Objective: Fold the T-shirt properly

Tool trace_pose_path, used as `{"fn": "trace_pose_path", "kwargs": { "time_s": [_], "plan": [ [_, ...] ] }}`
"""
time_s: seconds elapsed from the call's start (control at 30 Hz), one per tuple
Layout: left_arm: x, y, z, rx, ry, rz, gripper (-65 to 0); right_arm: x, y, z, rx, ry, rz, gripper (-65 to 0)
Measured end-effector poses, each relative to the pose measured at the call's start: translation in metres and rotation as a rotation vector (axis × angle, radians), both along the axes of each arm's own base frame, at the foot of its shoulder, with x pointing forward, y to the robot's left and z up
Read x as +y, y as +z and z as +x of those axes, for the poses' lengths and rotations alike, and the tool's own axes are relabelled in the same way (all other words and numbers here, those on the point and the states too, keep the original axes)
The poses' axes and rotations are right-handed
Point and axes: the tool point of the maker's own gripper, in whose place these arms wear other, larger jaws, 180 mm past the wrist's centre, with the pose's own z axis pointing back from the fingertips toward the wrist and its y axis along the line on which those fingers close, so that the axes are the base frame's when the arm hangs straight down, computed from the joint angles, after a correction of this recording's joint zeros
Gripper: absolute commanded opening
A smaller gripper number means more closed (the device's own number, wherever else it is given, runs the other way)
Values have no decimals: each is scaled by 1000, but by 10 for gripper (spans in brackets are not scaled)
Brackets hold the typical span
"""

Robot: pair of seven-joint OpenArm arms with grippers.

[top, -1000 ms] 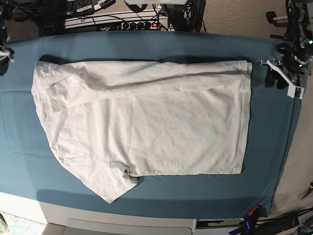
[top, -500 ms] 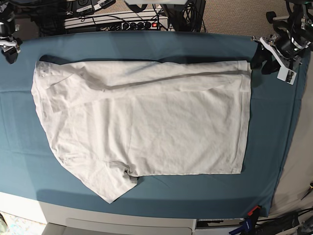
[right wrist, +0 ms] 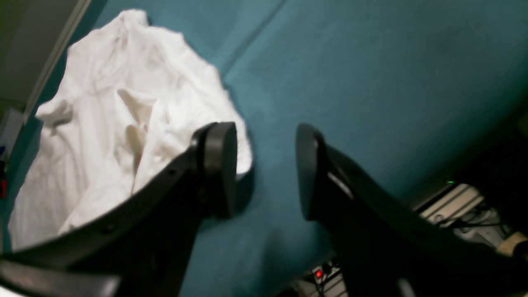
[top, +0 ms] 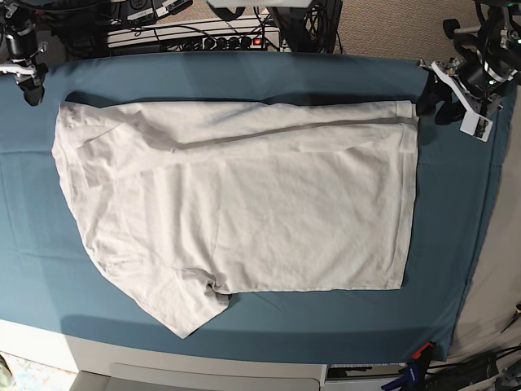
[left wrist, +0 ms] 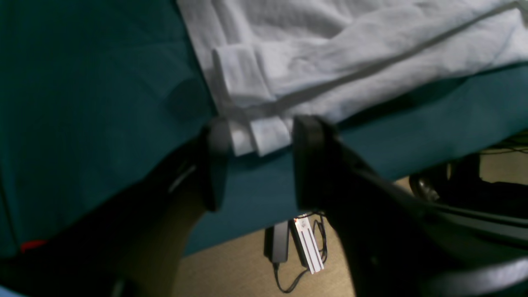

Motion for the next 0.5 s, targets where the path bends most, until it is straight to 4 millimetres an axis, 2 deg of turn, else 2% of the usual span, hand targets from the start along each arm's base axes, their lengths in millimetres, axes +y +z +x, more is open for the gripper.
{"fn": "trace_pose_path", "kwargs": {
  "time_s": [0.23, 0.33, 0.5],
  "plan": [
    [0, 0, 0, -1, 0, 0, -385, 31, -33, 23, 44, 81, 75, -407],
    [0, 0, 0, -1, 0, 0, -385, 38, -35, 28, 33, 102, 85, -407],
    [0, 0, 0, -1, 0, 0, -385, 37, -35, 28, 29, 100, 82, -415]
  ]
}}
